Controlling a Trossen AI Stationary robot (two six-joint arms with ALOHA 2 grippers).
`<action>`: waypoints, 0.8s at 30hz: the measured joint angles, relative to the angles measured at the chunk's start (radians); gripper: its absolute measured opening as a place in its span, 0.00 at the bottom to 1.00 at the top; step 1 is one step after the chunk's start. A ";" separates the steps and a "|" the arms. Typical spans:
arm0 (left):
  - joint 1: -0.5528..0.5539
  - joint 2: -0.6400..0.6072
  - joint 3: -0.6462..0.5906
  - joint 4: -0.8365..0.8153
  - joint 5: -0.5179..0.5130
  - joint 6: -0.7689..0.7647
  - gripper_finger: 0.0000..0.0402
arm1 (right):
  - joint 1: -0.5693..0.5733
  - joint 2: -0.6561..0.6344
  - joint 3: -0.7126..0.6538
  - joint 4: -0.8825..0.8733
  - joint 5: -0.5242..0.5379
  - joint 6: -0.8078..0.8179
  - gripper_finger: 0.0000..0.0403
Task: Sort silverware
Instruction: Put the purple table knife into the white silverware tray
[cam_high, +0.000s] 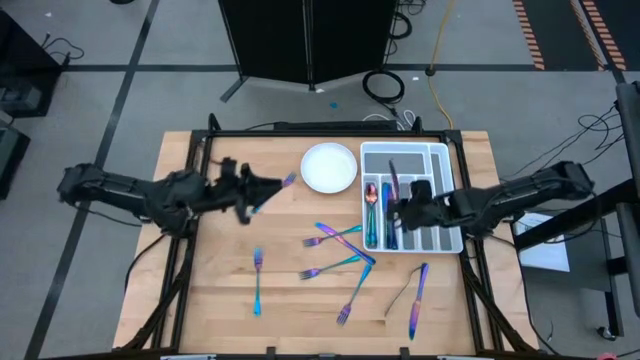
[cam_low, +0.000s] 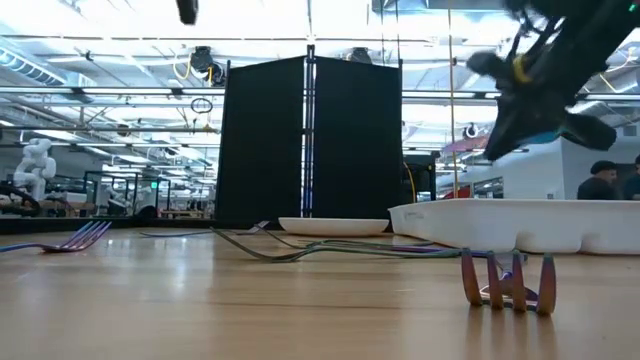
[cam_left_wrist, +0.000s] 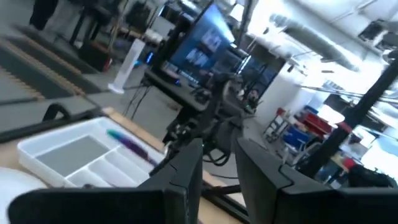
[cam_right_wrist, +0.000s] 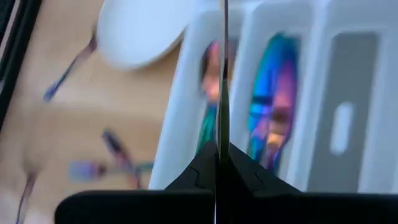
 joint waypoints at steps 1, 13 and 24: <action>0.036 0.016 0.000 -0.002 0.039 -0.022 0.24 | -0.017 0.010 -0.002 0.000 0.019 0.012 0.00; 0.327 0.022 -0.001 -0.019 0.398 -0.001 0.24 | -0.054 0.201 0.000 0.087 -0.013 0.176 0.00; 0.598 -0.069 -0.001 -0.023 0.755 0.031 0.24 | -0.017 0.328 0.020 0.102 -0.105 0.296 0.00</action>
